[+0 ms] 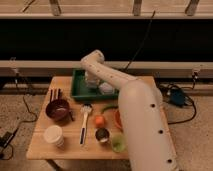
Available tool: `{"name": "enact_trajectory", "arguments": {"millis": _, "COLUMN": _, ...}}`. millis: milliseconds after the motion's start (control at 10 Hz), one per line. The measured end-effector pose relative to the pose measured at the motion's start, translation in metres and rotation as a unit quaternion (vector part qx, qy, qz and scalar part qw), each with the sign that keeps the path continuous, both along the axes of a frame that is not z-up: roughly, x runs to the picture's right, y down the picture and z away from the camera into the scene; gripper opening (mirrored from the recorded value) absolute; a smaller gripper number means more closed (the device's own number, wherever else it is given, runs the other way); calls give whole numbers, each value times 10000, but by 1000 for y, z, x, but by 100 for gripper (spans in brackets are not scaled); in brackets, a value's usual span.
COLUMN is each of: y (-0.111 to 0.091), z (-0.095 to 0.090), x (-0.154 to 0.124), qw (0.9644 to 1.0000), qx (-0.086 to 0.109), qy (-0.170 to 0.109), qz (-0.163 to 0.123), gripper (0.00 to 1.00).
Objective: Place sponge in red bowl
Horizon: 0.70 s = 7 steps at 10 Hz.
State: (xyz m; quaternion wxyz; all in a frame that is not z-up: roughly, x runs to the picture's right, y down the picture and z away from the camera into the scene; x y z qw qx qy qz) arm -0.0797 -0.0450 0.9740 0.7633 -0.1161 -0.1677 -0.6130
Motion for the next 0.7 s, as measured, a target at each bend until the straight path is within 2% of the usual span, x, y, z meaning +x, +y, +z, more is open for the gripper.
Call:
{"name": "enact_trajectory", "arguments": {"millis": 200, "y": -12, "z": -17, "x": -1, "qw": 9996, "qx": -33, "qy": -186, "qz": 195, "gripper": 0}}
{"name": "enact_trajectory", "arguments": {"millis": 500, "y": -18, "z": -41, "x": 2, "qw": 9979, "qx": -118, "qy": -461, "qz": 432, "gripper": 0}}
{"name": "enact_trajectory", "arguments": {"millis": 700, "y": -19, "z": -69, "x": 11, "qw": 9958, "qx": -182, "qy": -670, "qz": 593, "gripper": 0}}
